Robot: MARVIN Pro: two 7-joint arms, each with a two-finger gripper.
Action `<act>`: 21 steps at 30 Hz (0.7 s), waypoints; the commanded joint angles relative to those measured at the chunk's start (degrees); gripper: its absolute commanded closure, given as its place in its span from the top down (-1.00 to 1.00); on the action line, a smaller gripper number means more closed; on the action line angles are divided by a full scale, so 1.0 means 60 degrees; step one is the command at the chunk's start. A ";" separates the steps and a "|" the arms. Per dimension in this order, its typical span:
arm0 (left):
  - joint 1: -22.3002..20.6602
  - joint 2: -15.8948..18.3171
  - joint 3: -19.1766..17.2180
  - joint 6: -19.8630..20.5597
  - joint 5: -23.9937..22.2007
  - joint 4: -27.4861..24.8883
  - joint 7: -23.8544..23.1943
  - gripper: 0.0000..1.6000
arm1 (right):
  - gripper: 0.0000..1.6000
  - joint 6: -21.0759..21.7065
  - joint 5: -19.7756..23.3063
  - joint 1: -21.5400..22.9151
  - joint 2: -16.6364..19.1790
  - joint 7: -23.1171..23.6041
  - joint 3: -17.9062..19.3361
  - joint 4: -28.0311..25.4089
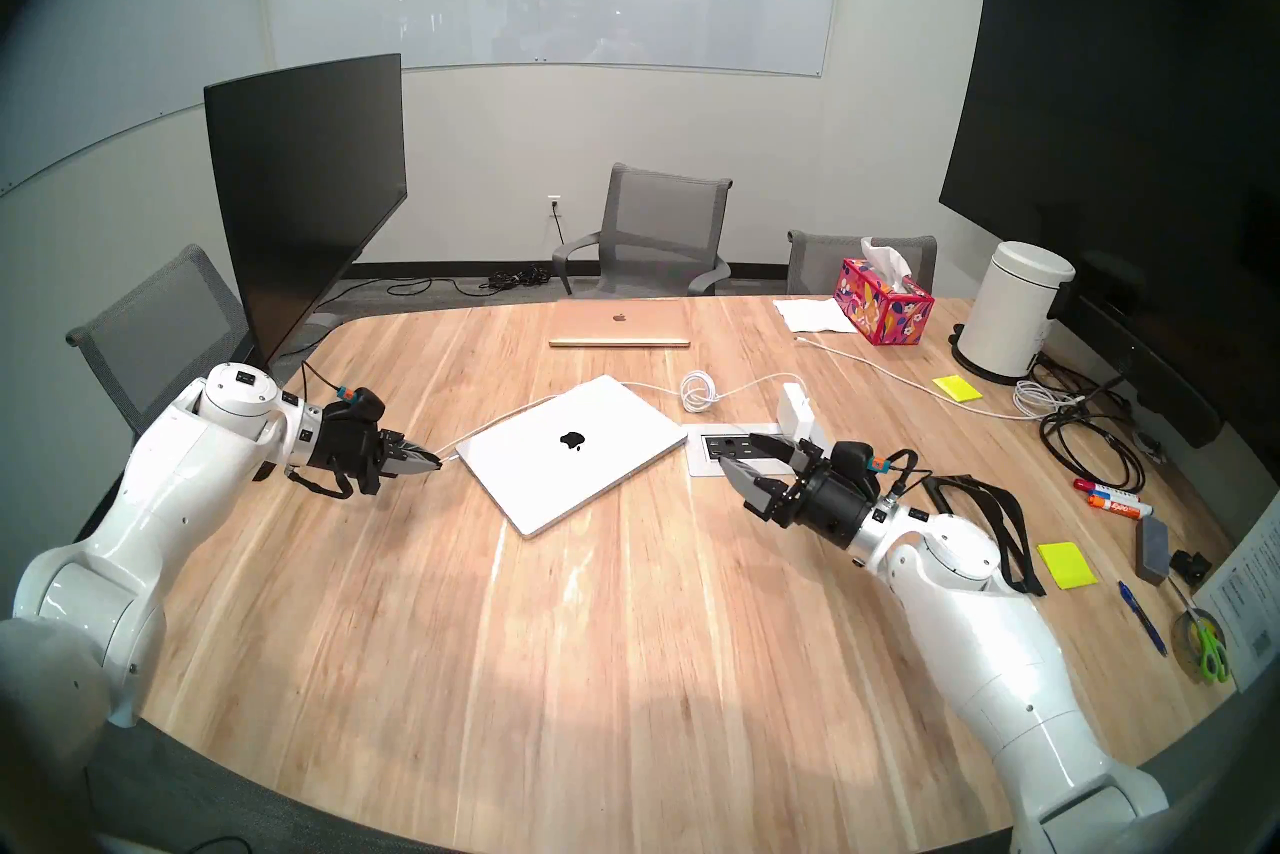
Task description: Unplug the charging cable from the port of the MacBook and lay it on the desk
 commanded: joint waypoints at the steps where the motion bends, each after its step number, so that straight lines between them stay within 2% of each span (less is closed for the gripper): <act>1: 0.0640 0.0603 -0.0371 -0.0121 -0.0176 -0.0596 0.0065 -1.00 | 1.00 0.0014 0.0028 0.0080 0.0020 -0.0013 0.0054 -0.0151; 21: 0.1500 0.0957 -0.0784 -0.0523 -0.0310 -0.0921 0.0141 -1.00 | 1.00 0.0031 0.0016 0.0071 0.0013 -0.0018 0.0069 -0.0166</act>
